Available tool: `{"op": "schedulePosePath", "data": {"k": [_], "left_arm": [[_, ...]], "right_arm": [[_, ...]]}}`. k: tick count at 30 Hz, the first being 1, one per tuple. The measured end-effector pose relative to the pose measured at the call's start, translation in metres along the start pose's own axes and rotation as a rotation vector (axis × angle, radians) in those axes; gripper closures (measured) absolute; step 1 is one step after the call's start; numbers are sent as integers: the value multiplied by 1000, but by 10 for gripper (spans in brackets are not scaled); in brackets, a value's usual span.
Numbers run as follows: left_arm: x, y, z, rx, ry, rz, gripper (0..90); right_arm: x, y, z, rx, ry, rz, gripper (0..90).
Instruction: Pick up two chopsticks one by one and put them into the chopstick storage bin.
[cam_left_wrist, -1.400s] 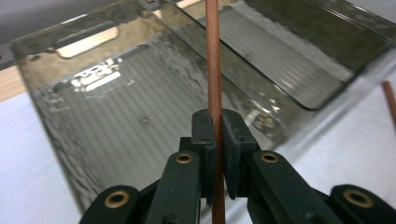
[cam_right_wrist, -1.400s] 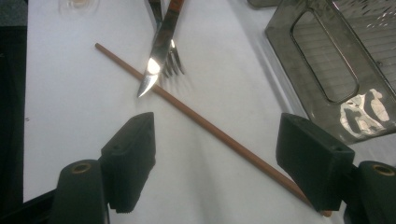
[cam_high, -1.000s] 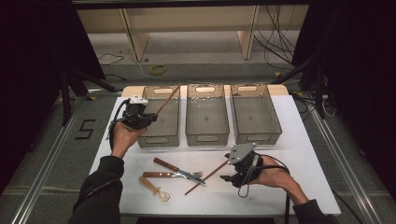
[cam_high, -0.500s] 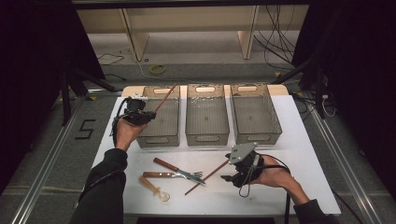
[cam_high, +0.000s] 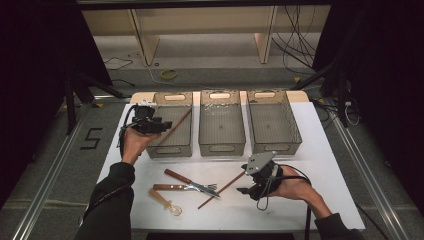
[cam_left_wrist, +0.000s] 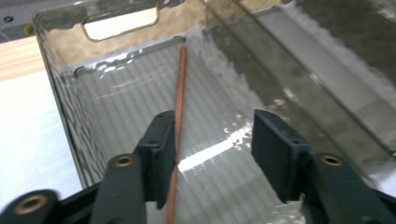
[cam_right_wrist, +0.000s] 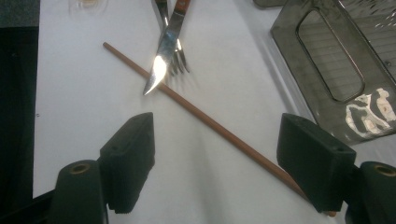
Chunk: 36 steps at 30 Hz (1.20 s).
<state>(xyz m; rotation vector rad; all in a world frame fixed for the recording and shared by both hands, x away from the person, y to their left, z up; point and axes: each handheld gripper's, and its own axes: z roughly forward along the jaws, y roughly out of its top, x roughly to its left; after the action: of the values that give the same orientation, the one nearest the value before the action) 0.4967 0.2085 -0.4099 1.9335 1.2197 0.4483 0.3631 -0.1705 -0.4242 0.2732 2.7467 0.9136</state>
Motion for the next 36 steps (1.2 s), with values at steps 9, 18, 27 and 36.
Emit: {"op": "schedulePosePath", "data": {"k": [9, 18, 27, 36], "left_arm": [[-24, -21, -35, -151, -112, 13, 287], [-45, -52, -56, -246, -179, 55, 221], [-61, -77, -64, -264, -233, 77, 185], [-76, -93, -68, -266, -229, 121, 188]], "right_arm": [[-11, 6, -4, 43, 20, -46, 288], [-30, 21, 5, 136, 56, -97, 288], [-38, 24, 21, 214, 85, -119, 308], [-50, 25, 36, 283, 130, -126, 375]]}}
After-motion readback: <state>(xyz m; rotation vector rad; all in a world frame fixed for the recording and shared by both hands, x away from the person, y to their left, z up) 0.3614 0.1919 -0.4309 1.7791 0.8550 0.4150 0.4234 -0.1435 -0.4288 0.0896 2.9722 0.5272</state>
